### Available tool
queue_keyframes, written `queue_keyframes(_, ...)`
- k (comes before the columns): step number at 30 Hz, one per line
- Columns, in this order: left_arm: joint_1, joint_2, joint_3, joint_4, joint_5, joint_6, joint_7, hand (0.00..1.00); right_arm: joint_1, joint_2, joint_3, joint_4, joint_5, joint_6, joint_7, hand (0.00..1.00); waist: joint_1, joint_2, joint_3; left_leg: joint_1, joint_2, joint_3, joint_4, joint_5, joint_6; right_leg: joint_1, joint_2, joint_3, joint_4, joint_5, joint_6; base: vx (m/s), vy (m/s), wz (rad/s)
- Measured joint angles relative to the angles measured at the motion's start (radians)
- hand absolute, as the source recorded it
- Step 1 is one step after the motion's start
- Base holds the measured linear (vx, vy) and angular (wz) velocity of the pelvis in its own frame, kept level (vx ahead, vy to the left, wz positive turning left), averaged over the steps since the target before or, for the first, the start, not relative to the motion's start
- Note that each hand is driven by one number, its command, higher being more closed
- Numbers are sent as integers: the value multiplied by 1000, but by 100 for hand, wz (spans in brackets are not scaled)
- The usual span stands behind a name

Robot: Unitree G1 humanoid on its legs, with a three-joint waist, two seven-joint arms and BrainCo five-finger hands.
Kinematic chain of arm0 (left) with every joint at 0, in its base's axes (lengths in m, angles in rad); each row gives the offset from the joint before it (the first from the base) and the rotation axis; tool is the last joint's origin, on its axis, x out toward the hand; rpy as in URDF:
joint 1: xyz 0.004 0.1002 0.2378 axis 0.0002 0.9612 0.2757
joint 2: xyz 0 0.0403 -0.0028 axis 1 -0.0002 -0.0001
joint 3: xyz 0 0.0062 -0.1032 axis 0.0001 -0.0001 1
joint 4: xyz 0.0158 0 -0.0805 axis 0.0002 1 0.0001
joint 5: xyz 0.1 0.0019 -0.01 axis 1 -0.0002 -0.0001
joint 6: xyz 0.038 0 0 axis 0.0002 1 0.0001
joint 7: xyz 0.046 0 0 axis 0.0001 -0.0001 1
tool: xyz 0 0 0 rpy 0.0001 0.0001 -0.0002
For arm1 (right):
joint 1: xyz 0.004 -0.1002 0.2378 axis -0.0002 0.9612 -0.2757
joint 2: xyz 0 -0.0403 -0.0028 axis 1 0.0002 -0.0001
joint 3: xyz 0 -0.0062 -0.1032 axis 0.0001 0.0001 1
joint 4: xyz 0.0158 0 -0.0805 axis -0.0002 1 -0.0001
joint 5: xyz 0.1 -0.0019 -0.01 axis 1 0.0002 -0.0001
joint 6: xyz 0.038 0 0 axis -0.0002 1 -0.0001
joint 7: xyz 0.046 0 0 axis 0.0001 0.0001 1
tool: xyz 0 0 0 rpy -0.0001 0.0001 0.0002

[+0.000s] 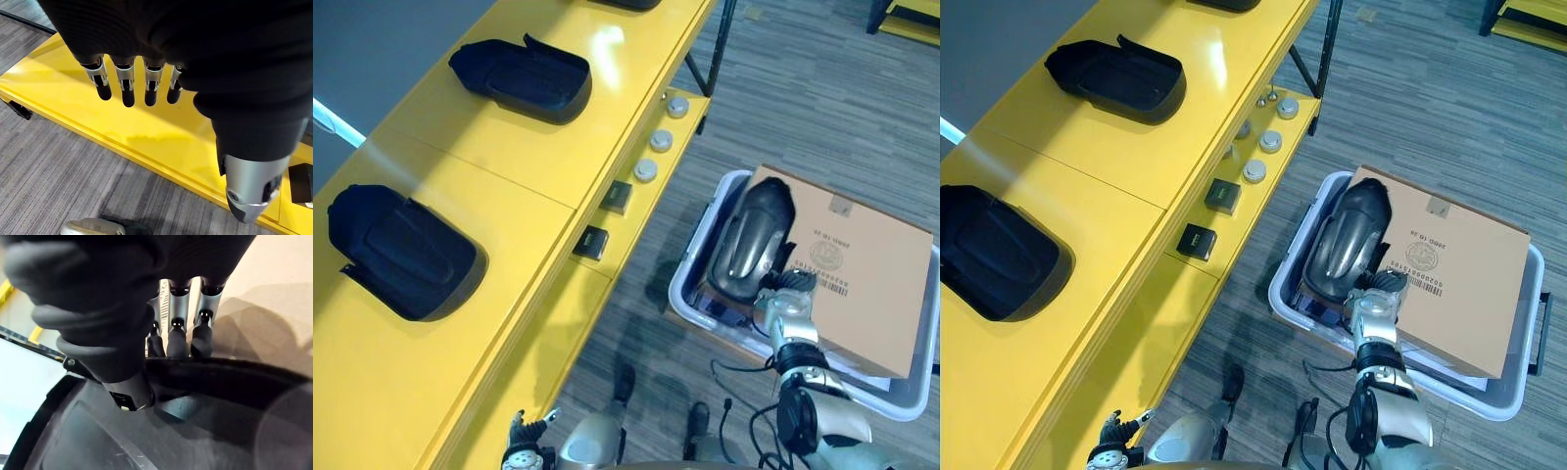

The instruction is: Walk over and take plastic housings, then place them on the shelf

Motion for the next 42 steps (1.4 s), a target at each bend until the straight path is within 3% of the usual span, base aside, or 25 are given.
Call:
queue_keyframes(8,9,-2,1,-25,0,10,-1,0,167,12,-12,-262,0,0,-30,100,-3,-7,-15,21,4,12,0,0,0,10,1,22,0,15,12,-82,4,-8)
queue_keyframes(11,41,-10,0,-83,0,12,0,0,223,44,-41,-389,-2,-1,-53,100,-5,-13,-51,24,6,30,0,-5,-3,5,1,42,1,18,13,-56,7,-18)
queue_keyframes(17,99,-50,-62,-353,-28,9,6,0,300,89,-29,-649,-46,-27,-75,100,-15,-21,-99,45,12,59,0,-5,4,-1,4,62,9,19,11,-25,-10,-15)
queue_keyframes(18,111,-57,-94,-427,-29,7,8,0,307,94,-13,-690,-53,-35,-79,100,-28,-24,-102,51,13,64,0,-5,5,4,4,65,9,19,11,-33,-7,-8)
queue_keyframes(23,126,-59,-236,-705,-46,-17,7,0,375,123,86,-827,-88,-75,-86,100,-34,-31,-145,75,14,93,0,-21,11,12,5,95,9,18,11,-13,3,-21)
queue_keyframes(29,94,-39,-368,-935,-68,-76,1,0,409,130,242,-928,-135,-120,-32,100,-55,-33,-165,92,13,111,9,-32,17,29,3,116,10,18,12,-3,2,-10)
queue_keyframes(31,60,-29,-408,-990,-68,-86,2,0,414,131,294,-940,-164,-159,-3,100,-55,-34,-168,101,13,119,9,-35,19,29,4,126,10,18,12,-40,-4,-10)
queue_keyframes(40,-48,2,-492,-1061,-149,-119,0,0,437,132,441,-970,-199,-202,70,100,-58,-34,-197,117,10,142,9,-42,25,28,3,158,17,20,13,-24,-1,-10)
queue_keyframes(42,-77,3,-513,-1061,-213,-123,-1,0,437,129,461,-970,-202,-202,87,100,-59,-34,-197,118,9,144,9,-42,25,28,2,163,17,21,15,-35,-7,-4)
